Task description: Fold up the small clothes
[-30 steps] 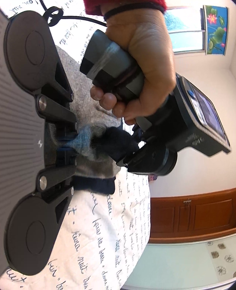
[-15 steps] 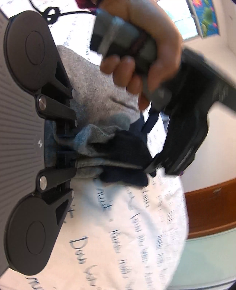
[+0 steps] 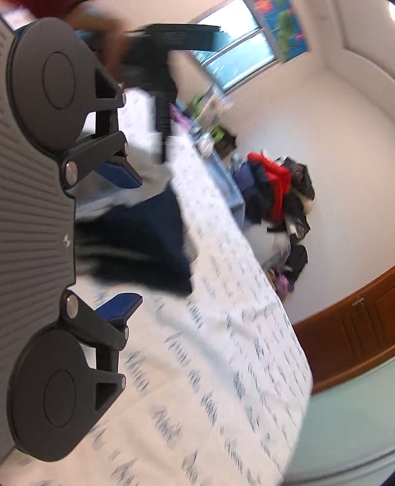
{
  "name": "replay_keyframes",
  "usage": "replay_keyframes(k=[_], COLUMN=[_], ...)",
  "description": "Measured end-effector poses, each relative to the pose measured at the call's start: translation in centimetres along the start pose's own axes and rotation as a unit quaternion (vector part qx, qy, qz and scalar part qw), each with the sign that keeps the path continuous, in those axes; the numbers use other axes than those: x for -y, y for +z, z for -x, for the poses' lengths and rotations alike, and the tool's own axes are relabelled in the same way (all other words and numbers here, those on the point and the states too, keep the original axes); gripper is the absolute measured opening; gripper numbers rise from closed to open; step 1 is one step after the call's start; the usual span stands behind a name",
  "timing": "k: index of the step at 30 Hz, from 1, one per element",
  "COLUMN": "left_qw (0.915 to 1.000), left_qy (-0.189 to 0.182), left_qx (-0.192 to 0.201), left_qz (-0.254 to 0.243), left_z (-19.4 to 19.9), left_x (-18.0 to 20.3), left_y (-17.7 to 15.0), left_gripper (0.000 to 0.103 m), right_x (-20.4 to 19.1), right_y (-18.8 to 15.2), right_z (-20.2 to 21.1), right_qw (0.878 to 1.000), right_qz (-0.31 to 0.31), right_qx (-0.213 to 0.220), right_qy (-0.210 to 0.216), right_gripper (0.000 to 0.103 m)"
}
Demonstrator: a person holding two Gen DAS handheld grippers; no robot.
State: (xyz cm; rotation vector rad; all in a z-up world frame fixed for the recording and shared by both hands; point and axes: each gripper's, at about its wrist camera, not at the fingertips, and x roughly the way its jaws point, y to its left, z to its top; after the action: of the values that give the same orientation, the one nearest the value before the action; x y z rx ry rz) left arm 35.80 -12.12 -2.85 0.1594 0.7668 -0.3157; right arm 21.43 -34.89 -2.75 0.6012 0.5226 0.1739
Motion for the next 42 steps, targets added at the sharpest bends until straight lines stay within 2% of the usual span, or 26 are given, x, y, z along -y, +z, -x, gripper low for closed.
replay_keyframes(k=[5,10,11,12,14,17,20,29,37,40,41,42], left_qw=[0.9998,0.9990,0.9989,0.9988,0.9987,0.9987,0.9987,0.9987,0.9987,0.9990,0.9993,0.9995], left_qy=[0.017,0.043,0.044,0.045,0.048,0.048,0.049,0.051,0.051,0.043,0.038,0.030], left_qx=[-0.007,-0.005,-0.005,-0.005,-0.003,0.000,-0.002,-0.005,-0.005,-0.002,-0.002,-0.002], left_qz=[-0.006,-0.016,-0.016,-0.017,-0.018,-0.015,-0.010,-0.004,0.001,0.004,0.007,0.012], left_z=[0.3,0.2,0.2,0.2,0.2,0.1,-0.1,-0.6,-0.9,-0.9,-0.9,-1.0], left_x=[-1.1,-0.9,-1.0,-1.0,-1.0,-1.1,-1.2,-1.4,-1.3,-1.8,-2.1,-2.5], left_y=[-1.8,-2.9,-3.0,-3.1,-3.3,-3.3,-3.3,-3.4,-3.4,-3.5,-3.6,-3.7], left_gripper=[0.088,0.089,0.089,0.089,0.090,0.090,0.091,0.092,0.093,0.094,0.094,0.095], right_x=[1.2,1.0,0.8,0.7,1.0,1.1,1.2,1.2,1.8,2.3,2.7,3.0], right_y=[3.1,3.4,3.3,3.3,3.1,3.3,3.7,5.0,5.1,5.0,5.0,5.0], right_z=[-6.6,-10.2,-10.6,-11.0,-11.6,-11.8,-11.8,-13.0,-14.7,-13.3,-12.7,-12.0], right_qw=[0.999,0.998,0.997,0.997,0.996,0.997,0.998,0.997,0.991,0.994,0.995,0.995], right_qz=[-0.023,-0.017,-0.009,-0.004,-0.002,0.005,0.011,0.039,0.076,0.055,0.043,0.032], right_qx=[-0.035,-0.061,-0.067,-0.074,-0.079,-0.074,-0.060,-0.050,-0.058,-0.047,-0.044,-0.043], right_qy=[-0.006,-0.012,-0.021,-0.027,-0.035,-0.035,-0.035,-0.052,-0.091,-0.087,-0.083,-0.081], right_gripper=[0.077,0.074,0.063,0.046,0.029,0.015,0.011,0.007,0.007,0.013,0.021,0.038])
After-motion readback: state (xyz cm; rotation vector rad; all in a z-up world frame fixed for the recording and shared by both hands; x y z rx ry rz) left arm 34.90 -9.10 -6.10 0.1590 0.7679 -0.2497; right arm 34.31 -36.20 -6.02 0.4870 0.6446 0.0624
